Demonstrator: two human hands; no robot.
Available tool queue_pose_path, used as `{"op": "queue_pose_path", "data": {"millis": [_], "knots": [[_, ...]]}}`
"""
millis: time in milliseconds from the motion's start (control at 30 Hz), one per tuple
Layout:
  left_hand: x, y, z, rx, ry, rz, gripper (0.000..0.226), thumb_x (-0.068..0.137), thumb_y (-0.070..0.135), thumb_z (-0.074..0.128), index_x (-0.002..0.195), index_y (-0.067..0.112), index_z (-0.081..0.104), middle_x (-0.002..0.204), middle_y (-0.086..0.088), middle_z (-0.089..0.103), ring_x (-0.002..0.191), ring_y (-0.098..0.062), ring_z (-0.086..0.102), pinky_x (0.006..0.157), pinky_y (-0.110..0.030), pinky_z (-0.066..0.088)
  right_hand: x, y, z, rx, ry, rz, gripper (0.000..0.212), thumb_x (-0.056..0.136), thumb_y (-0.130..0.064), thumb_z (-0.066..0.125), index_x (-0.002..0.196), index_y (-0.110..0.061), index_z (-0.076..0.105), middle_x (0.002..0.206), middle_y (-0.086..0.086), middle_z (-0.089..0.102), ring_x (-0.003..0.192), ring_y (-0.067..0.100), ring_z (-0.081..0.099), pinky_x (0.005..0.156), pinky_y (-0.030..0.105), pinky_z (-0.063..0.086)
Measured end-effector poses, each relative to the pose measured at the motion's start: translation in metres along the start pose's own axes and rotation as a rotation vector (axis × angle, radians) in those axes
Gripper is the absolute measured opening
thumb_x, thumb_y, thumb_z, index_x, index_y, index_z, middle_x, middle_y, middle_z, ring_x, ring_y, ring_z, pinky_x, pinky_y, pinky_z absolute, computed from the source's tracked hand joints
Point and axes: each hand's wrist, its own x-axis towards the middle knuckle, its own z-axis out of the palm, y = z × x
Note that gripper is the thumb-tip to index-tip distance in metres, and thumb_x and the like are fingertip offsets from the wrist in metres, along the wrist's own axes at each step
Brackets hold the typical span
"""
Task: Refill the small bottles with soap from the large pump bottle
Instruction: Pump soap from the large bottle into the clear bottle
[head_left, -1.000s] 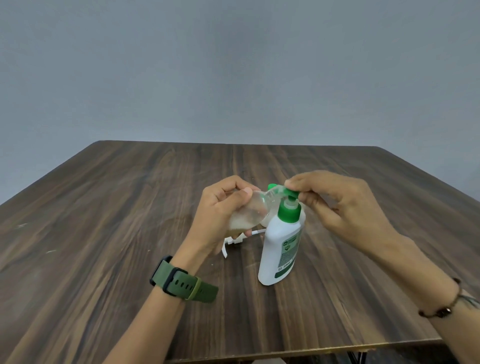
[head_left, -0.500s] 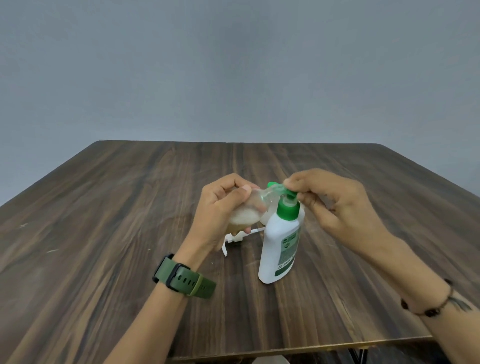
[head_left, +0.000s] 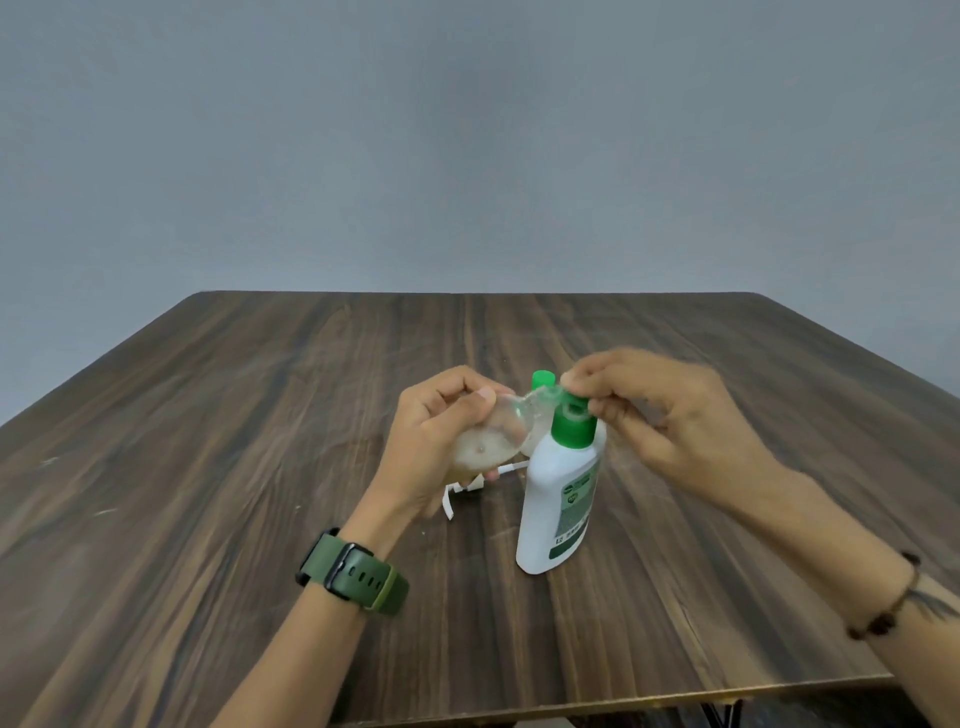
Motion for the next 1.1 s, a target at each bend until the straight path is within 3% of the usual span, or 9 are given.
{"op": "queue_pose_path", "data": {"millis": [300, 400, 533, 600, 667, 733, 833, 967, 1100], "knots": [[0.000, -0.007, 0.000, -0.032, 0.030, 0.001, 0.020, 0.076, 0.014, 0.053, 0.076, -0.005, 0.060, 0.075, -0.017, 0.064, 0.051, -0.034, 0.057, 0.035, -0.021, 0.041, 0.002, 0.003, -0.002, -0.030, -0.012, -0.030, 0.019, 0.083, -0.006, 0.056, 0.095, -0.001, 0.070, 0.099, 0.007, 0.070, 0.091, 0.009, 0.061, 0.081, 0.016, 0.049], [0.001, -0.006, 0.003, -0.047, 0.040, 0.003, 0.019, 0.076, 0.013, 0.053, 0.074, -0.005, 0.059, 0.071, -0.013, 0.065, 0.043, -0.028, 0.056, 0.033, -0.019, 0.039, 0.005, 0.003, -0.008, -0.060, -0.027, -0.037, 0.023, 0.083, -0.012, 0.053, 0.095, -0.001, 0.070, 0.098, 0.006, 0.070, 0.092, 0.011, 0.060, 0.081, 0.015, 0.048], [0.001, -0.008, 0.002, -0.025, 0.037, -0.009, 0.019, 0.076, 0.014, 0.054, 0.074, -0.002, 0.062, 0.074, -0.021, 0.063, 0.051, -0.034, 0.056, 0.034, -0.021, 0.042, 0.001, 0.002, -0.005, -0.001, -0.054, -0.029, 0.023, 0.083, -0.013, 0.052, 0.093, 0.000, 0.069, 0.098, 0.005, 0.069, 0.090, 0.012, 0.061, 0.079, 0.017, 0.050], [-0.001, -0.008, 0.003, -0.042, 0.046, -0.012, 0.017, 0.075, 0.015, 0.054, 0.072, 0.000, 0.062, 0.071, -0.016, 0.065, 0.042, -0.025, 0.055, 0.033, -0.020, 0.041, 0.004, 0.000, -0.006, 0.158, -0.069, 0.108, 0.022, 0.082, -0.021, 0.055, 0.089, -0.005, 0.069, 0.096, 0.001, 0.069, 0.087, 0.013, 0.063, 0.079, 0.019, 0.050], [0.000, -0.006, 0.006, -0.060, 0.054, 0.033, 0.017, 0.076, 0.013, 0.054, 0.072, 0.000, 0.063, 0.072, -0.011, 0.066, 0.045, -0.018, 0.057, 0.035, -0.022, 0.044, 0.011, -0.004, -0.004, 0.343, -0.053, 0.299, 0.020, 0.082, -0.028, 0.058, 0.076, -0.010, 0.065, 0.087, 0.002, 0.067, 0.079, 0.014, 0.063, 0.073, 0.024, 0.050], [0.000, -0.005, 0.010, -0.063, 0.069, 0.059, 0.018, 0.076, 0.013, 0.055, 0.075, -0.004, 0.061, 0.073, -0.009, 0.067, 0.047, -0.016, 0.058, 0.036, -0.022, 0.045, 0.016, -0.004, 0.006, 0.594, 0.032, 0.500, 0.021, 0.084, -0.023, 0.060, 0.068, -0.009, 0.057, 0.077, 0.005, 0.063, 0.066, 0.011, 0.060, 0.066, 0.027, 0.046], [-0.003, -0.008, 0.010, -0.055, 0.086, 0.068, 0.023, 0.072, 0.017, 0.061, 0.076, -0.005, 0.060, 0.071, -0.003, 0.068, 0.047, -0.017, 0.060, 0.036, -0.024, 0.046, 0.016, -0.004, 0.024, 0.934, 0.133, 0.747, 0.023, 0.079, -0.022, 0.058, 0.060, -0.014, 0.051, 0.073, 0.006, 0.061, 0.062, 0.016, 0.060, 0.069, 0.035, 0.044], [-0.009, -0.012, 0.004, 0.022, 0.102, 0.061, 0.024, 0.070, 0.028, 0.062, 0.075, 0.004, 0.065, 0.076, -0.005, 0.070, 0.051, -0.020, 0.061, 0.038, -0.028, 0.048, 0.011, -0.009, 0.032, 0.764, 0.122, 0.755, 0.022, 0.076, -0.025, 0.056, 0.060, -0.013, 0.048, 0.077, 0.013, 0.052, 0.075, 0.021, 0.050, 0.073, 0.036, 0.038], [-0.008, -0.006, 0.008, -0.011, 0.110, 0.085, 0.014, 0.078, 0.015, 0.055, 0.073, 0.005, 0.065, 0.070, -0.001, 0.068, 0.050, -0.018, 0.060, 0.037, -0.025, 0.048, 0.027, -0.003, 0.025, 0.837, 0.080, 0.805, 0.019, 0.072, -0.015, 0.059, 0.056, -0.020, 0.052, 0.069, 0.002, 0.051, 0.061, 0.012, 0.045, 0.067, 0.032, 0.036]]}}
